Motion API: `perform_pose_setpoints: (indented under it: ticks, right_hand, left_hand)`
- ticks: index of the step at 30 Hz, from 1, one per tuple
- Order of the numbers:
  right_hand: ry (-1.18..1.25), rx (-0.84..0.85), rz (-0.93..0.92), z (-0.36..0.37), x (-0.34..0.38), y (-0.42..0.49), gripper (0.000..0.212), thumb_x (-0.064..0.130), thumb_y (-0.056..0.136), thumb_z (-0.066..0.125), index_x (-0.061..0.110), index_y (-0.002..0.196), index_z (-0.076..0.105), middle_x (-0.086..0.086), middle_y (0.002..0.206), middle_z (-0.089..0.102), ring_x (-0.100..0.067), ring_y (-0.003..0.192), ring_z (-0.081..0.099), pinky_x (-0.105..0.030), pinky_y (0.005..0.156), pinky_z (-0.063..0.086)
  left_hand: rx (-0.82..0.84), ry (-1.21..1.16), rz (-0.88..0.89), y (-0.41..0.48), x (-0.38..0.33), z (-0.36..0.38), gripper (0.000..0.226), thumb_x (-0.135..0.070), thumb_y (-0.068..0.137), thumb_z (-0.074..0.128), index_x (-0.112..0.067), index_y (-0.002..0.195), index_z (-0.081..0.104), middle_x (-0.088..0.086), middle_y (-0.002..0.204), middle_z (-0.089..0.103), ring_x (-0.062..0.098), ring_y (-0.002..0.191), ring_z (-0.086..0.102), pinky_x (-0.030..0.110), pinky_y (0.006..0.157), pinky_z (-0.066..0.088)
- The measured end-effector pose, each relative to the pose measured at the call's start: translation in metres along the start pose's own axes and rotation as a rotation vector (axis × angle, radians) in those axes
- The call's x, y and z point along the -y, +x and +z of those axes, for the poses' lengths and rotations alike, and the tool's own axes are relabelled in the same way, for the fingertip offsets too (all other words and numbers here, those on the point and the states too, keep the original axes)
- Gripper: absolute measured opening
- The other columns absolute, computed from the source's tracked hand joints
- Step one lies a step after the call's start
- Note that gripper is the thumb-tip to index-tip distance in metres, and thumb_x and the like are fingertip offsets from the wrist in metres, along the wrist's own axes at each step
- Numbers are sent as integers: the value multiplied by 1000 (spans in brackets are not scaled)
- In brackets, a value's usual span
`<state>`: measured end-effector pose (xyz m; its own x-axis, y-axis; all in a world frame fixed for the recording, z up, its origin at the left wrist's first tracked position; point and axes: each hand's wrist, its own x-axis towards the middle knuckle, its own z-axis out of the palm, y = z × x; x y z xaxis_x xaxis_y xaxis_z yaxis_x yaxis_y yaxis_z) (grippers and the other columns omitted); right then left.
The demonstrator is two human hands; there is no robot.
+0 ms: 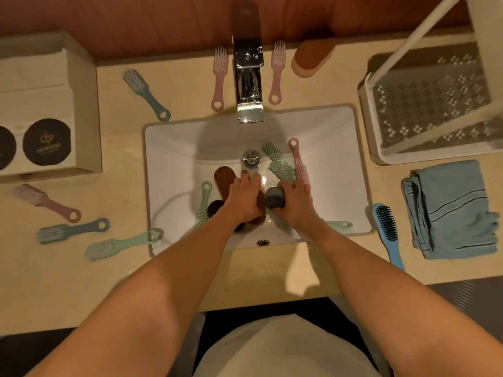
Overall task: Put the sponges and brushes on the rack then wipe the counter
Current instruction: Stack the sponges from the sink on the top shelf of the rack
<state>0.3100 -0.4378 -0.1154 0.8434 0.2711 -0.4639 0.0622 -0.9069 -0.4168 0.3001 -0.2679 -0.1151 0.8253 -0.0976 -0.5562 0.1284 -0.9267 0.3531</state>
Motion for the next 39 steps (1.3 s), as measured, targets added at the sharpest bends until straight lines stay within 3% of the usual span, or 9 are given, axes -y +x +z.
perform_pose_setpoints:
  ticks: [5, 8, 12, 17, 21, 24, 27, 33, 39]
  right_hand:
    - [212, -38, -122, -10, -5, -12, 37, 40, 74, 73, 22, 101, 54, 3, 97, 62, -21, 86, 59, -38, 75, 51]
    - [253, -69, -144, -19, -6, -17, 46, 35, 77, 80, 24, 116, 59, 3, 104, 67, -19, 90, 63, -31, 78, 53]
    - [348, -91, -96, -36, 0, -23, 52, 32, 77, 78, 33, 125, 58, 2, 117, 68, -20, 100, 64, -34, 85, 55]
    - [526, -99, -144, -58, 10, -23, 48, 13, 82, 68, 44, 116, 56, -4, 156, 41, -6, 106, 57, 2, 74, 40]
    - [522, -70, -188, -75, 17, -26, 66, 11, 89, 60, 66, 121, 42, -5, 162, 32, -21, 126, 56, -15, 89, 49]
    - [546, -102, -230, -87, 24, -26, 57, 22, 99, 60, 53, 140, 37, -13, 159, 35, -28, 129, 56, -38, 103, 53]
    - [687, -116, -202, -105, 37, -32, 41, 37, 103, 54, 45, 141, 42, -10, 145, 50, -22, 121, 59, -36, 99, 56]
    - [548, -198, -241, -137, 41, -43, 15, 34, 103, 52, 32, 116, 58, 2, 106, 68, -17, 96, 63, -37, 87, 53]
    - [452, -309, -204, -162, 44, -53, 31, 52, 99, 52, 25, 97, 66, 4, 85, 69, -14, 77, 63, -32, 69, 49]
  left_hand:
    - [6, -177, -17, -9, -2, -13, 87, -21, 65, 91, -8, 130, 35, 14, 123, 43, 35, 102, 56, 48, 86, 53]
    - [21, -368, -99, -15, 1, -20, 76, -18, 70, 89, -7, 123, 36, 7, 98, 59, 28, 92, 64, 42, 78, 56]
    - [-22, -440, -147, -25, -5, -27, 48, -20, 74, 86, -7, 107, 54, 9, 102, 64, 26, 95, 63, 40, 83, 53]
    - [-132, -691, -113, -39, -32, -41, 34, -16, 79, 80, -12, 97, 52, 8, 92, 63, 23, 85, 58, 43, 81, 51]
    - [-151, -758, -54, -51, -59, -62, 51, -17, 77, 74, -11, 115, 40, 7, 87, 59, 22, 78, 60, 38, 74, 56]
    - [-206, -786, -24, -55, -71, -70, 46, -10, 80, 65, -9, 117, 37, 16, 93, 59, 25, 78, 60, 47, 69, 56]
    - [-260, -813, -69, -61, -85, -83, 36, -10, 86, 62, -16, 119, 48, 14, 95, 64, 24, 80, 65, 41, 66, 55]
    - [-334, -822, -98, -81, -106, -104, 12, -15, 92, 57, -7, 98, 62, 5, 91, 65, 19, 83, 59, 37, 75, 49]
    - [-450, -753, -195, -87, -118, -106, 20, -33, 92, 55, -18, 79, 56, -2, 77, 60, 16, 69, 53, 31, 56, 33]
